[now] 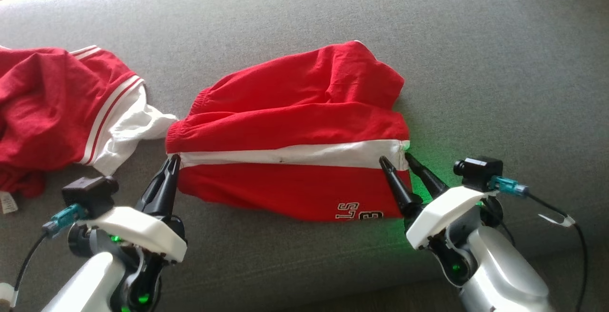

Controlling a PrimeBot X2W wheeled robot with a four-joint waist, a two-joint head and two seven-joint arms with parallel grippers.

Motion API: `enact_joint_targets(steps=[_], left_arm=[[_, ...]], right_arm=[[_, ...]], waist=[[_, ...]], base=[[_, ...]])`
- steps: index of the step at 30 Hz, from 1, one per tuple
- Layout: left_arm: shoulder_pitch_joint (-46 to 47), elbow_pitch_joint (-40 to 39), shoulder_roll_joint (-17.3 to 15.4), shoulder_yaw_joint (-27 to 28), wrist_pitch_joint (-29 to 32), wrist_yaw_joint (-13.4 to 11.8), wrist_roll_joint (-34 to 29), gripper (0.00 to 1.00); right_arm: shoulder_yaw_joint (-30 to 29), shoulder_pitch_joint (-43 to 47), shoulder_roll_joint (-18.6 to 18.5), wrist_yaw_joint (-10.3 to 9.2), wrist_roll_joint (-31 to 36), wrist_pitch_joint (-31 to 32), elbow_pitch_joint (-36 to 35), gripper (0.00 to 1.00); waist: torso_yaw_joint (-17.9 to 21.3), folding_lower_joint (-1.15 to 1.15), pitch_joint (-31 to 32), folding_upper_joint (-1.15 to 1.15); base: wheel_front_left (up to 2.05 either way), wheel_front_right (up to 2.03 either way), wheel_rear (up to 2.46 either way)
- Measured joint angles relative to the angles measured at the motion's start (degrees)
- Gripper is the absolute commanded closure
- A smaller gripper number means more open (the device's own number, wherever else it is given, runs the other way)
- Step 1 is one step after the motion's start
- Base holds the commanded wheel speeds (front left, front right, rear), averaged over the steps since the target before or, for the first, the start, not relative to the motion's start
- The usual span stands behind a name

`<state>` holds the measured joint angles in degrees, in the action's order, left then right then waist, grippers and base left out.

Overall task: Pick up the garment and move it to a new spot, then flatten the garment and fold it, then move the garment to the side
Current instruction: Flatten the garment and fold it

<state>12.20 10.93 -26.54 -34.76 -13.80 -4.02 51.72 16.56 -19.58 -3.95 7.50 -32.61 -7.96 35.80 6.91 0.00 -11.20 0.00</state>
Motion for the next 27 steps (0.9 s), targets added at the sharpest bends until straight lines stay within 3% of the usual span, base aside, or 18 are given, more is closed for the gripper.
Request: enact_joint_targets(steps=[13,15,17,18,19,20,27], left_arm=[[1.13,1.86,1.36,-1.12,-0.42,1.0,-1.81,1.0],[1.52,1.93,1.43,-1.26,-0.42,1.02,-2.14,1.0],[1.61,2.11,1.46,-1.31,-0.42,1.07,-2.42,1.0],[1.62,2.15,1.49,-1.31,-0.42,1.07,-2.49,1.0],[1.63,2.22,1.55,-1.31,-0.42,1.07,-2.68,1.0],[1.69,2.3,1.62,-1.31,-0.42,1.07,-2.68,1.0],[2.2,2.33,1.85,-1.12,-0.42,1.08,-2.72,1.0]], right_arm=[[0.3,-3.41,-1.86,0.0,-3.82,4.17,1.89,0.0],[0.35,-3.99,-1.83,0.0,-3.82,4.09,2.31,0.12],[0.41,-4.45,-1.85,0.0,-3.87,4.09,2.61,0.53],[0.51,-4.55,-1.83,0.0,-4.03,4.09,2.61,0.65],[0.68,-4.56,-1.83,0.0,-4.26,4.1,2.67,0.89],[0.8,-4.55,-1.83,0.0,-4.26,4.1,2.79,1.0],[0.9,-4.55,-2.2,0.0,-4.26,3.82,3.05,1.0]], waist=[[-0.91,0.0,-0.7,0.0],[-1.07,0.0,-0.86,0.0],[-1.22,0.0,-1.01,0.0],[-1.28,0.0,-1.07,0.0],[-1.33,0.0,-1.11,0.0],[-1.37,0.0,-1.11,0.0],[-1.33,0.0,-0.63,0.0]], base=[[0.0,0.0,0.0],[0.0,0.0,0.0],[0.0,0.0,0.0],[0.0,0.0,0.0],[0.0,0.0,0.0],[0.0,0.0,0.0],[0.0,0.0,0.0]])
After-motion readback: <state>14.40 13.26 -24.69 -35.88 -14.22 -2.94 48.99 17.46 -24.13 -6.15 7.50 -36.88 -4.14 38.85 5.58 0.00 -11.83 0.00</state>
